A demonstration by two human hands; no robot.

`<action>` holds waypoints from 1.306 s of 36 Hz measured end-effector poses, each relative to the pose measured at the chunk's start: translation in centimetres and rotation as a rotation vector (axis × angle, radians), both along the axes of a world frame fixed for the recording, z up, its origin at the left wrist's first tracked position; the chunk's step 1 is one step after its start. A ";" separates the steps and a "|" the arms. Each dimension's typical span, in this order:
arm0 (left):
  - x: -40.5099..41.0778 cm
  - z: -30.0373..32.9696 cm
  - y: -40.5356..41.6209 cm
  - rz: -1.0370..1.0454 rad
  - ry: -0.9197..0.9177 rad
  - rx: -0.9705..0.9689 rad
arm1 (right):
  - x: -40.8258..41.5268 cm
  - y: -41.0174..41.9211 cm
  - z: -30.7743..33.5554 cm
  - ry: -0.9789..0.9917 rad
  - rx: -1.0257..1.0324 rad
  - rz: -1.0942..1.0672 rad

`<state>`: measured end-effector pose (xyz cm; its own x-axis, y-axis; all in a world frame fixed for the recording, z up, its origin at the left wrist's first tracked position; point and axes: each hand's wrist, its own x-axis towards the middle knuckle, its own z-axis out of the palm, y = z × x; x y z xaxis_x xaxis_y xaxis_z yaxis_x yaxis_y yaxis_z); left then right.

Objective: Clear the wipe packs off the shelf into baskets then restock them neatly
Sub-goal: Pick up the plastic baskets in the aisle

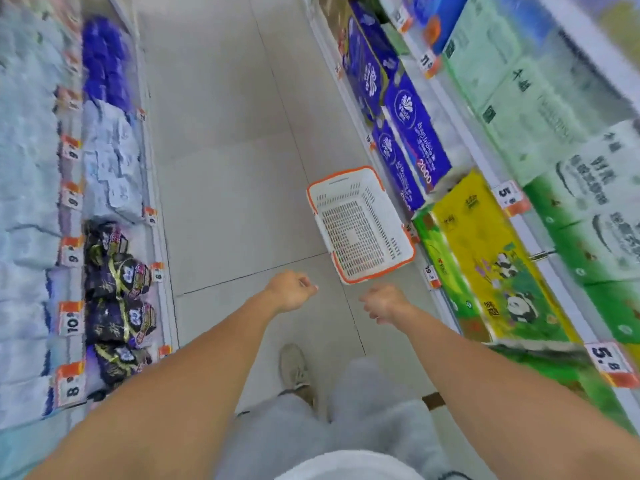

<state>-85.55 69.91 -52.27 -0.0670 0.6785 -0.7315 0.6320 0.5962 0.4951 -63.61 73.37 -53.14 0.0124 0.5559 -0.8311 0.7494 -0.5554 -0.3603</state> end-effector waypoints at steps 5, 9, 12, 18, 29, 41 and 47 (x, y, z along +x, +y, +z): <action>-2.7 -1.3 11.7 -0.105 0.015 -0.068 | -0.2 7.2 -0.6 0.017 -0.051 -0.189; -3.5 -5.5 21.5 -0.228 0.036 -0.110 | 0.1 13.5 -6.7 -0.003 -0.090 -0.373; -3.9 -9.1 28.1 -0.289 0.056 -0.124 | -0.2 17.5 -12.2 0.004 -0.151 -0.524; -4.0 -16.5 38.8 -0.398 0.107 -0.219 | -1.1 22.8 -19.5 0.008 -0.272 -0.782; -3.4 -34.7 54.9 -0.604 0.336 -0.103 | -0.3 27.4 -36.4 -0.382 -0.314 -1.181; -3.3 -52.7 59.0 -0.574 0.389 0.041 | 1.5 19.7 -53.6 -0.496 -0.088 -1.586; -1.5 -48.5 58.4 -0.694 0.386 0.094 | 1.8 17.8 -50.2 -0.480 -0.088 -1.564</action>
<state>-87.00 128.33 -100.75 0.1569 0.7156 -0.6807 0.9804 -0.0297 0.1947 -61.77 91.19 -103.34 0.7356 -0.2906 -0.6119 -0.5009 -0.8415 -0.2024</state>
